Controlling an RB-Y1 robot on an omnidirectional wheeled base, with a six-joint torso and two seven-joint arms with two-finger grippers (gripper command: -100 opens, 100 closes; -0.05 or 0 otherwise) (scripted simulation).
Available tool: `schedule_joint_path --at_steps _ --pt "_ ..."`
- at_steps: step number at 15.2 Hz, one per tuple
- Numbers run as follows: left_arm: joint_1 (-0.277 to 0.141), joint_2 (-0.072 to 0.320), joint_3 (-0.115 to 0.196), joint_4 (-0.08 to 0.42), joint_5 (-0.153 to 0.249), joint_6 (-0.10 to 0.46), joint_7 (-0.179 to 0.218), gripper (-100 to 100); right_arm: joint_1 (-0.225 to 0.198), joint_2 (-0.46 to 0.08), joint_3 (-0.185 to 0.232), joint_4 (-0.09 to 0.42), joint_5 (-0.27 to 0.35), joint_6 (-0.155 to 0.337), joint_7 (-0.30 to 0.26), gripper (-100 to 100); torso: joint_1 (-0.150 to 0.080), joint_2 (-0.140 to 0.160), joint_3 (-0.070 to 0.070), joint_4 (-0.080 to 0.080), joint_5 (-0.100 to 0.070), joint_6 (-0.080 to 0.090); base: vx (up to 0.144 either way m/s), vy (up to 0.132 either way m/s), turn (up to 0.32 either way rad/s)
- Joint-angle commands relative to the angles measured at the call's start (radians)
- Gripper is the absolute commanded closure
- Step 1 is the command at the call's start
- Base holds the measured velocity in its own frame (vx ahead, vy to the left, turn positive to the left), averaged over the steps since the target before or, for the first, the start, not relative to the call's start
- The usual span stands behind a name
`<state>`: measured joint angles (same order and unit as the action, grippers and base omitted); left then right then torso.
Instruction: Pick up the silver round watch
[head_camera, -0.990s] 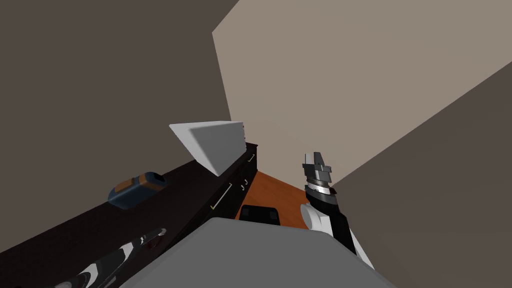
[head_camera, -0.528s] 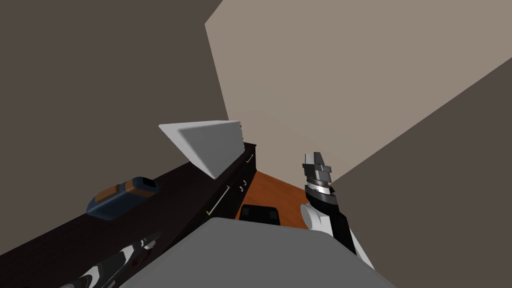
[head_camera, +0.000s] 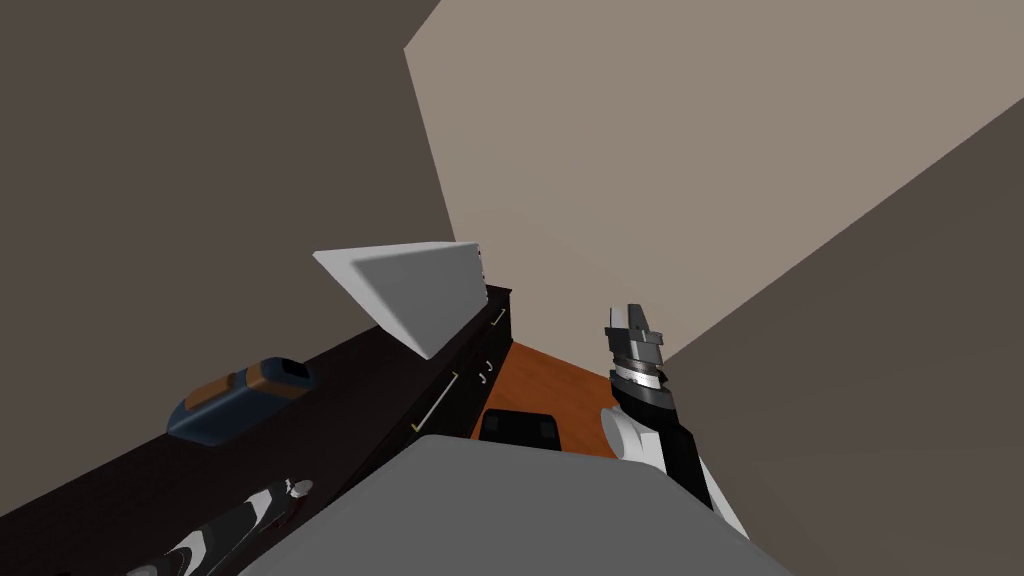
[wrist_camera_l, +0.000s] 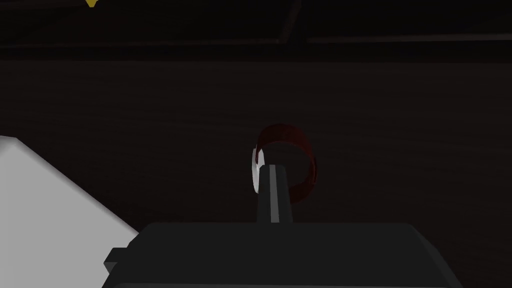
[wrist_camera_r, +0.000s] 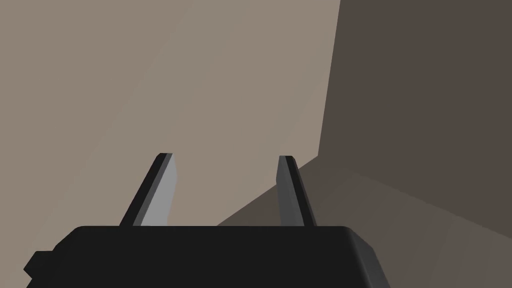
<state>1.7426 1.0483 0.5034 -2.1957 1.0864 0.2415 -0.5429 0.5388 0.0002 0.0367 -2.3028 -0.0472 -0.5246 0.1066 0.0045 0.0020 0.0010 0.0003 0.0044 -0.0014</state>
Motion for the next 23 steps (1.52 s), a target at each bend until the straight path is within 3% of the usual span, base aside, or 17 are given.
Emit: schedule_joint_path --at_steps 1,6,7,8,12,17,23 --pt "0.035 0.0 0.03 -0.02 0.015 0.004 -0.004 100 0.0 0.0 0.0 0.0 0.0 0.0 0.0 0 0.0 0.0 0.0 0.0 0.0 0.0 0.002 -0.005 0.064" --pt "0.106 0.004 0.097 -0.068 0.048 0.008 -0.013 100 0.0 0.0 0.0 0.0 0.0 0.0 0.0 0 0.001 0.0 0.0 0.0 0.0 0.0 0.003 -0.004 0.056" --pt "0.089 0.0 0.081 -0.058 0.037 0.01 -0.01 100 0.0 0.0 0.0 0.0 0.0 0.0 0.0 0 0.002 0.0 0.0 0.0 0.0 0.0 0.002 -0.002 0.01" --pt "0.099 -0.008 0.072 -0.079 0.07 0.016 -0.02 -100 0.0 0.0 0.0 0.0 0.0 0.0 0.0 0 0.002 0.0 0.0 0.0 0.001 0.0 -0.031 -0.024 -0.148" --pt "0.117 -0.027 0.049 -0.124 0.143 0.035 -0.04 -100 0.0 0.0 0.0 0.0 0.0 0.0 0.0 0 -0.002 0.008 0.005 0.002 0.0 0.001 -0.112 -0.054 -0.29" --pt "0.132 -0.038 0.036 -0.157 0.201 0.054 -0.055 -100 0.0 0.0 0.0 0.0 0.0 0.0 0.0 0 -0.001 0.006 0.004 0.001 0.0 0.001 -0.068 -0.038 -0.142" --pt "0.169 -0.023 0.047 -0.19 0.289 0.093 -0.065 -100 0.0 0.0 0.0 0.0 0.0 0.0 0.0 0 0.001 0.006 0.003 0.001 0.0 0.0 -0.059 -0.034 -0.167"
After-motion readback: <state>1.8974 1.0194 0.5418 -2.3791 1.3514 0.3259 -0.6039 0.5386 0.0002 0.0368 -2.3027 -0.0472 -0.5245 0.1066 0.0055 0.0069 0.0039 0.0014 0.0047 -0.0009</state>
